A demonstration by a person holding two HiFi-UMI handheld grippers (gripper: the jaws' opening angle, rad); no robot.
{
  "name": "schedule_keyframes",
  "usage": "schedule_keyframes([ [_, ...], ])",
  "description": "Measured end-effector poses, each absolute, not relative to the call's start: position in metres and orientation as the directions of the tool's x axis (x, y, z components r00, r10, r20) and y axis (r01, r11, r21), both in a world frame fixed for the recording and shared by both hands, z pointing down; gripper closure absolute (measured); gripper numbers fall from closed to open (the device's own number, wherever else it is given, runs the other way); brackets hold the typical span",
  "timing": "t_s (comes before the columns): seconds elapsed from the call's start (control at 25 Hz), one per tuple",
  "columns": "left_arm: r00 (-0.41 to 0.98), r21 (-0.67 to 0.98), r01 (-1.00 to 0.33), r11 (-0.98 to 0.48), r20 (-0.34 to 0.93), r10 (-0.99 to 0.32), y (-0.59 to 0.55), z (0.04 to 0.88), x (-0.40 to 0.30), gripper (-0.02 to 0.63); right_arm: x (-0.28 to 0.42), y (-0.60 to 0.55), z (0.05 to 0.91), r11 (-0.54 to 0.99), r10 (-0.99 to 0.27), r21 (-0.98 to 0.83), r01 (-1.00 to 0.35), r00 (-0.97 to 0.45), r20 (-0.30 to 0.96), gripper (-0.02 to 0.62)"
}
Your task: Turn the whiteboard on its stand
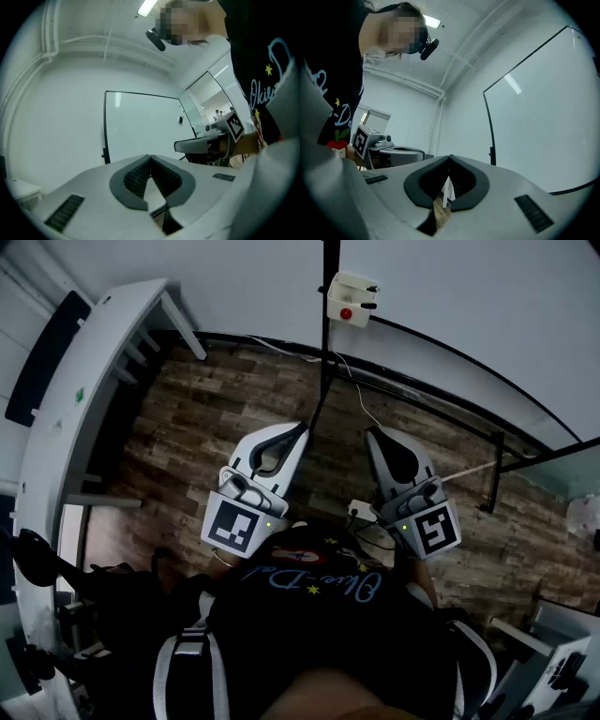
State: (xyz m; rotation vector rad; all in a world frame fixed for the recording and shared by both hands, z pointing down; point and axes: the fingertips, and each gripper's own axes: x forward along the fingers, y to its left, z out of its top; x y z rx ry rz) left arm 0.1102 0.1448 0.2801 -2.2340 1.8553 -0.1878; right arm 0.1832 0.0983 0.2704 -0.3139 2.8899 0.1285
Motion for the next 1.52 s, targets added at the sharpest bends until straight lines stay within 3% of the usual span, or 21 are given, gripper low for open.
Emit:
schedule_keyframes([
  [1.12,0.199,-0.312,-0.930,-0.193,0.013,-0.980,0.149,0.289,0.154,0.591,0.236,0.107,0.282,0.974,-0.226,-0.041,-0.223,-0.936,-0.271,0.572],
  [1.52,0.298,-0.316,-0.910,-0.270,-0.042,-0.954,0.134,0.285,0.170,0.591,0.234,0.105,0.279,0.976,-0.214,-0.017,-0.218,-0.940,-0.264,0.572],
])
